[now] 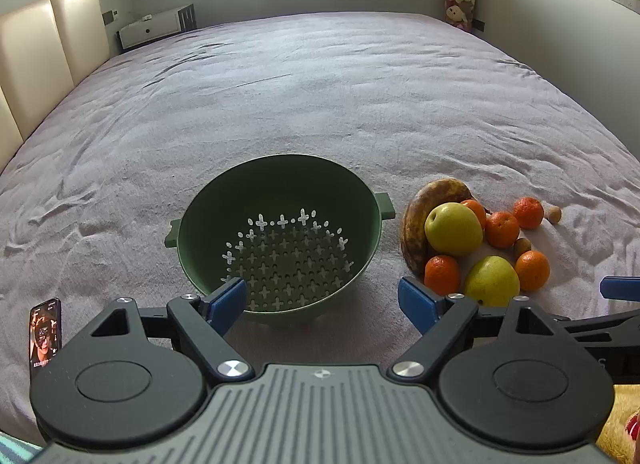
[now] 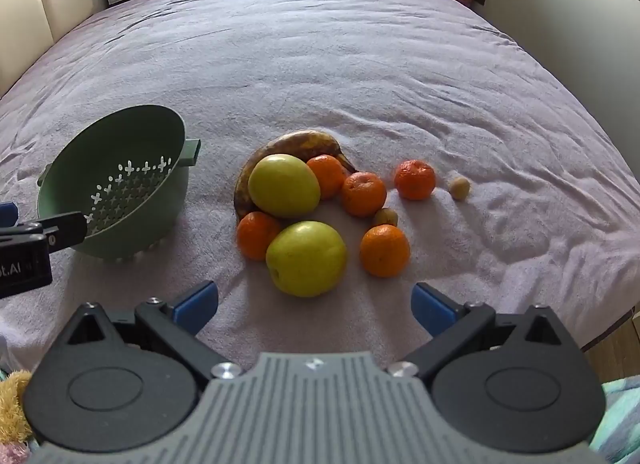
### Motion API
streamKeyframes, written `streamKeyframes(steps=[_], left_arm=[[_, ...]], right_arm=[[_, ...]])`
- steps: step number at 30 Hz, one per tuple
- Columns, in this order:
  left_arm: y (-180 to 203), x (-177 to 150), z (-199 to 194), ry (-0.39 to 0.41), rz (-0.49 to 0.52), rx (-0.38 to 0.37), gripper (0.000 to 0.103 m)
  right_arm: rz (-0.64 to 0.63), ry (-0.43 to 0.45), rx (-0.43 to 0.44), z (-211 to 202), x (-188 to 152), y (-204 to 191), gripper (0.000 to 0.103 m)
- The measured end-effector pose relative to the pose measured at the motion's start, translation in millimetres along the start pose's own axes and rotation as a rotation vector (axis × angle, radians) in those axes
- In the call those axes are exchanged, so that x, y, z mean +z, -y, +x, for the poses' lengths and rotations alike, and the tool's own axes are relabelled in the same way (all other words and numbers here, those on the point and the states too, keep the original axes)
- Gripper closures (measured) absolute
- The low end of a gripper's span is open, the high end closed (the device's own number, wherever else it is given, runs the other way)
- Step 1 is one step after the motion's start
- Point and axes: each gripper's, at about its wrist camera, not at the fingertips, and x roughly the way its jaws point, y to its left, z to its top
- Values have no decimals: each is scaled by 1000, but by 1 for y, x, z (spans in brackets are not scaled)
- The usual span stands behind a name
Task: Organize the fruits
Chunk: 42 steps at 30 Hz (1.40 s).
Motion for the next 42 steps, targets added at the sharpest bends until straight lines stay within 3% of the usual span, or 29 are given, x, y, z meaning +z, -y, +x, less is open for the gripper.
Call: streamKeyframes(steps=[42], left_arm=[[1,-9,1,-39,-1,-3,3]], right_arm=[[9,-8,1,3,2,4,4]])
